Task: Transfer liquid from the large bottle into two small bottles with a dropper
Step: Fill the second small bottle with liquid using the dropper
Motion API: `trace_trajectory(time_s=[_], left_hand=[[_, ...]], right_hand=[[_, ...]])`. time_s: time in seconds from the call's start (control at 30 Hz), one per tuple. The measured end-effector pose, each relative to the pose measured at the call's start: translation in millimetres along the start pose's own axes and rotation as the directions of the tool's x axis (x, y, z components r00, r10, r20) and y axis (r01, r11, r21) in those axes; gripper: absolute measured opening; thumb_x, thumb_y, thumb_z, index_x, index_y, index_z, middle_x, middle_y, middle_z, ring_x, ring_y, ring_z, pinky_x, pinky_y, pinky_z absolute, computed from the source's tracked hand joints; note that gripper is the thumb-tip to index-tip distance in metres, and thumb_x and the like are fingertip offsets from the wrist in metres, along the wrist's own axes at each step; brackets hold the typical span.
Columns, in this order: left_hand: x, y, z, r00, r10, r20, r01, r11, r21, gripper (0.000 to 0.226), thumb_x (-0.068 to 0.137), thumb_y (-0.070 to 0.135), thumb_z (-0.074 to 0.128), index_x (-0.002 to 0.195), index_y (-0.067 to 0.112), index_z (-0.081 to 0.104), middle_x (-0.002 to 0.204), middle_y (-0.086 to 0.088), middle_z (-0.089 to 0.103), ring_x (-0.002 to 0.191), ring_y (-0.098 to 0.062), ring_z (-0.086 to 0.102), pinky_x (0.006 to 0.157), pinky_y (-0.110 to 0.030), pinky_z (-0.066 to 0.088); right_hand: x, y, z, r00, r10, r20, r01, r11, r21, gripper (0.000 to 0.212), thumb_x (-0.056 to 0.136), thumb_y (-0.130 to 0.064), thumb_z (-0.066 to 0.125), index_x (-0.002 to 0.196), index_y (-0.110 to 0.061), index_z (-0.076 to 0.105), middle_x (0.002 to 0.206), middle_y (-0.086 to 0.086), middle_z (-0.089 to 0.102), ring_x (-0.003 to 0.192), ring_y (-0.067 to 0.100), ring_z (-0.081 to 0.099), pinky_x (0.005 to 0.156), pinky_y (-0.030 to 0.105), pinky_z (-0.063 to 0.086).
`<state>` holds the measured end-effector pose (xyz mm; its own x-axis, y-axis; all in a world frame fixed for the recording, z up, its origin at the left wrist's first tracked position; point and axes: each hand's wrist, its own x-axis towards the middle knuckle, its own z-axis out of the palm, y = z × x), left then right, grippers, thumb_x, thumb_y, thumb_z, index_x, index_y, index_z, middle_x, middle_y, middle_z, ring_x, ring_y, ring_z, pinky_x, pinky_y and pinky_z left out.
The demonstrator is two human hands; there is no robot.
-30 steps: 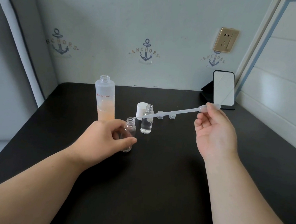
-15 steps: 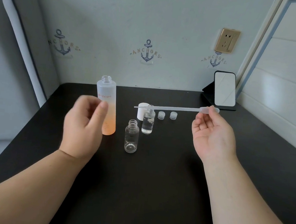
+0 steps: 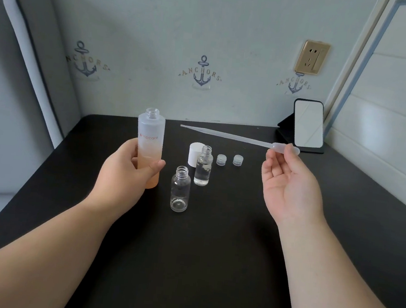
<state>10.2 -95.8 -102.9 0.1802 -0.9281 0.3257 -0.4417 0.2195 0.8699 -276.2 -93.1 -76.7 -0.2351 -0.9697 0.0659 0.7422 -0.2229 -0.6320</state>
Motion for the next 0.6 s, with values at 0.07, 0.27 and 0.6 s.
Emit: trace_trajectory(time_s=[0.07,0.27,0.6], left_hand=[[-3.6,2.6,0.1,0.999,0.033,0.015,-0.033,0.999,0.0,0.03,0.088,0.035,0.075,0.097,0.055,0.055,0.097,0.036,0.063,0.089,0.013,0.061,0.061,-0.011,0.047],[-7.1,4.5,0.3,0.998,0.048,0.041,-0.049,0.998,0.031,0.032,0.087,0.034,0.075,0.106,0.053,0.058,0.095,0.025,0.066,0.087,-0.008,0.068,0.079,-0.039,0.057],[-5.0,4.1,-1.5,0.993,0.118,0.019,-0.12,0.983,0.141,0.039,0.087,0.03,0.073,0.115,0.052,0.059,0.098,0.02,0.063,0.094,-0.001,0.057,0.074,-0.022,0.041]], right_hand=[[-0.8,-1.1,1.7,1.0,-0.005,0.006,0.005,1.0,0.009,0.029,0.096,-0.017,0.066,0.07,-0.014,0.08,0.089,0.001,0.076,0.08,0.014,0.073,0.074,0.023,0.056],[-1.6,-0.2,2.0,1.0,-0.02,0.015,0.02,1.0,0.001,0.025,0.095,-0.018,0.067,0.074,-0.013,0.081,0.09,0.002,0.076,0.08,0.014,0.073,0.074,0.024,0.057],[-2.3,-3.1,2.2,0.998,-0.067,-0.008,0.066,0.995,-0.069,0.014,0.098,-0.016,0.064,0.09,-0.007,0.072,0.089,0.002,0.075,0.078,0.013,0.071,0.074,0.023,0.056]])
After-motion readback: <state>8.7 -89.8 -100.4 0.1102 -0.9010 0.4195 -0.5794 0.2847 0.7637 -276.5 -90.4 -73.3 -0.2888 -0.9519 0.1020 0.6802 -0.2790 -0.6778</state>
